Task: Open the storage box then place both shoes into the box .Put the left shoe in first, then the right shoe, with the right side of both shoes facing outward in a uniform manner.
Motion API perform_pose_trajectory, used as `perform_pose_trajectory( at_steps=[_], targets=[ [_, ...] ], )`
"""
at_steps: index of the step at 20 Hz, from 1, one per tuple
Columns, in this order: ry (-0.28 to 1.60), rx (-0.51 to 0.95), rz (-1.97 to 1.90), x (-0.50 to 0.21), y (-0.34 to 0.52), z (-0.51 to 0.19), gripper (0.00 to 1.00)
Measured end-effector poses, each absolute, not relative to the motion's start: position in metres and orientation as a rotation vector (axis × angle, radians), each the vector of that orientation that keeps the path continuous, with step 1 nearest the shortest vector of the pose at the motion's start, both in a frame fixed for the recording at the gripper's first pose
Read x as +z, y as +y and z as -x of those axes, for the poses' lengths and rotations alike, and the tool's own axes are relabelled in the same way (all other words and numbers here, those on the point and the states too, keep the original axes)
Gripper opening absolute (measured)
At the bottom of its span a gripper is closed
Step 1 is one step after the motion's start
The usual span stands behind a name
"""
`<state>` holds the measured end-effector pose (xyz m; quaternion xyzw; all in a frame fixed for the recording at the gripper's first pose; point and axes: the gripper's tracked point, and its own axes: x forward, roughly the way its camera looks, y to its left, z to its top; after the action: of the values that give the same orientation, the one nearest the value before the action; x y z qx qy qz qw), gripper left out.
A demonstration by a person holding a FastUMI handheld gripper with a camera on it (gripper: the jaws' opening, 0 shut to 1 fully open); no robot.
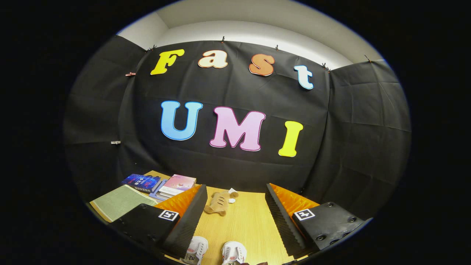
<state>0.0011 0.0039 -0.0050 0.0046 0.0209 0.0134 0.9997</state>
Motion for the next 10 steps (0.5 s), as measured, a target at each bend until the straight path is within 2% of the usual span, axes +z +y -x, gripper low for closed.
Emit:
perform_pose_trajectory(
  at_steps=[10],
  targets=[
    [0.042, 0.040, 0.002, -0.0049, 0.0082, -0.0003, 0.97]
  ],
)
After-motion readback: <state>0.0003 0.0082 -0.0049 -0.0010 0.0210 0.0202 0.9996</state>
